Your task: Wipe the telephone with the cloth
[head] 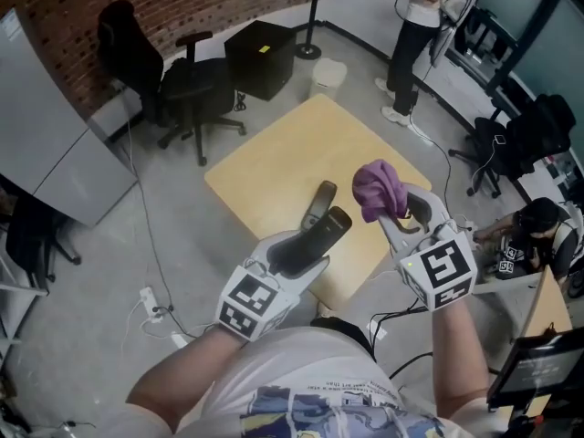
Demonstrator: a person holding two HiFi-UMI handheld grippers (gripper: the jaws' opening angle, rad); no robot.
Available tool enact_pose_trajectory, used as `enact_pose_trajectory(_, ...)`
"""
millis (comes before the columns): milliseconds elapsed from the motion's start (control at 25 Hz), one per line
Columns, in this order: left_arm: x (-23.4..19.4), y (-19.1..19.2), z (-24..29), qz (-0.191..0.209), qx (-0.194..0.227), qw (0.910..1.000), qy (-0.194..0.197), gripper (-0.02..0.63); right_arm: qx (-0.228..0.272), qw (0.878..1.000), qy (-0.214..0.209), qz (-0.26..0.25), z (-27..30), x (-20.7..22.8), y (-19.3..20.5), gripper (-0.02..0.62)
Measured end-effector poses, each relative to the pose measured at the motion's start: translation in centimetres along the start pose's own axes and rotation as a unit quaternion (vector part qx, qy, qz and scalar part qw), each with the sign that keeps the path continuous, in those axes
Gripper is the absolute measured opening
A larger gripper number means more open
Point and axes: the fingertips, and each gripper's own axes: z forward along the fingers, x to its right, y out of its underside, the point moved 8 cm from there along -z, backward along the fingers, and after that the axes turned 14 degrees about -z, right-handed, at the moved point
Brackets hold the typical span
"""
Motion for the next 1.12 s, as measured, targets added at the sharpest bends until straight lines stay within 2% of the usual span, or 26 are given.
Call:
enact_pose_trajectory(160, -1.1, -1.0, -0.8, -0.092, 0.028, 0.9949, 0.028, 0.258, 0.007, 0.999, 0.004, 0.037, -0.8, -0.3, 0.3, 0.133)
enact_pose_trajectory(280, -1.8, -1.6, -1.1, -0.151, 0.048, 0.9856, 0.060, 0.258, 0.012, 0.998, -0.002, 0.054, -0.4, -1.0, 0.6, 0.133)
enact_pose_trajectory(360, -2.1, -2.0, -0.8, -0.209, 0.066, 0.9715, 0.091, 0.258, 0.016, 0.998, -0.012, 0.061, 0.1, -1.5, 0.8, 0.133)
enact_pose_trajectory(520, -3.0, -3.1, -0.1, -0.316, 0.099, 0.9332, 0.140, 0.258, 0.030, 0.997, -0.037, 0.066, 1.4, -2.2, 0.2, 0.133)
enact_pose_trajectory(720, -1.9, -3.7, 1.6, -0.385, 0.129, 0.8977, 0.171, 0.258, 0.050, 0.994, -0.074, 0.069, 0.5, -2.6, 0.6, 0.133)
enact_pose_trajectory(840, -1.5, -3.8, 2.2, -0.434, 0.154, 0.8617, 0.213, 0.258, 0.060, 0.992, -0.092, 0.064, 0.3, -3.3, 0.8, 0.132)
enact_pose_trajectory(880, -1.5, -4.0, 2.3, -0.442, 0.161, 0.8538, 0.223, 0.258, 0.063, 0.991, -0.098, 0.061, 0.3, -3.6, 0.8, 0.132)
enact_pose_trajectory(920, -1.5, -4.3, 2.4, -0.445, 0.166, 0.8495, 0.229, 0.258, 0.066, 0.991, -0.105, 0.059, 0.3, -3.9, 0.8, 0.132)
enact_pose_trajectory(1120, -1.6, -5.6, 4.4, -0.453, 0.184, 0.8403, 0.233, 0.258, 0.076, 0.987, -0.135, 0.041, 0.1, -3.6, 1.9, 0.132)
